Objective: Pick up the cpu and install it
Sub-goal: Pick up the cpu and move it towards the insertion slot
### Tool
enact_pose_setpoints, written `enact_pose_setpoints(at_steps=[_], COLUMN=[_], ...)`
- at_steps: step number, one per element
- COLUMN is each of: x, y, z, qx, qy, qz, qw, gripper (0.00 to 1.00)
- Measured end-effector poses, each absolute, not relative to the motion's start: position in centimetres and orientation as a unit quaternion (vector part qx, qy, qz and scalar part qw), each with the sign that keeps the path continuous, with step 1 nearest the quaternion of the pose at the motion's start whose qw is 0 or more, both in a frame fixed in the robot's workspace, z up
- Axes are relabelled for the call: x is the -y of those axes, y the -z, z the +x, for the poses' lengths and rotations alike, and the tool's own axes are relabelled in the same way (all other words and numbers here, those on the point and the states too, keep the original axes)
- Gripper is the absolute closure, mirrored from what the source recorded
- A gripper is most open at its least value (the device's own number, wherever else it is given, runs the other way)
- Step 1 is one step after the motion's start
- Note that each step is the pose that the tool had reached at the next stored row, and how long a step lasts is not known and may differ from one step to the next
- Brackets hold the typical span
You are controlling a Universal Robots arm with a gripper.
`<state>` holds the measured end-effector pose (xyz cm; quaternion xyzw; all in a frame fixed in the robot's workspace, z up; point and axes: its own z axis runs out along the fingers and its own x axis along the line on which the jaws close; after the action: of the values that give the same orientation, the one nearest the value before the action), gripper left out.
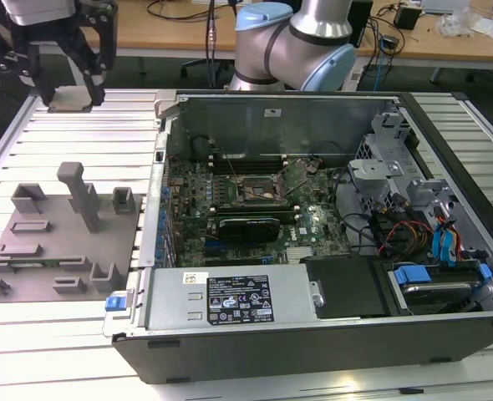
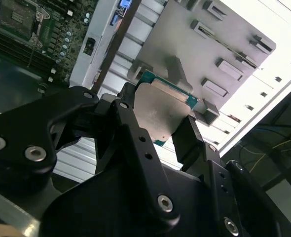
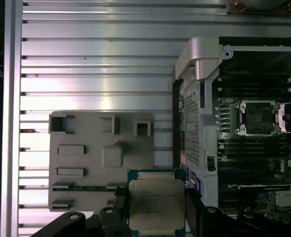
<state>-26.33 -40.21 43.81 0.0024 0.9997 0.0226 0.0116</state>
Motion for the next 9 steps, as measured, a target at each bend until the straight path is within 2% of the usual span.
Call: enact_pose_setpoints(at_steps=[9], x=[40.2], y=[-43.8], z=[-23.4], qx=[-1.000], qy=[-0.023], qz=[0.002], qw=[0.012], gripper=[0.45])
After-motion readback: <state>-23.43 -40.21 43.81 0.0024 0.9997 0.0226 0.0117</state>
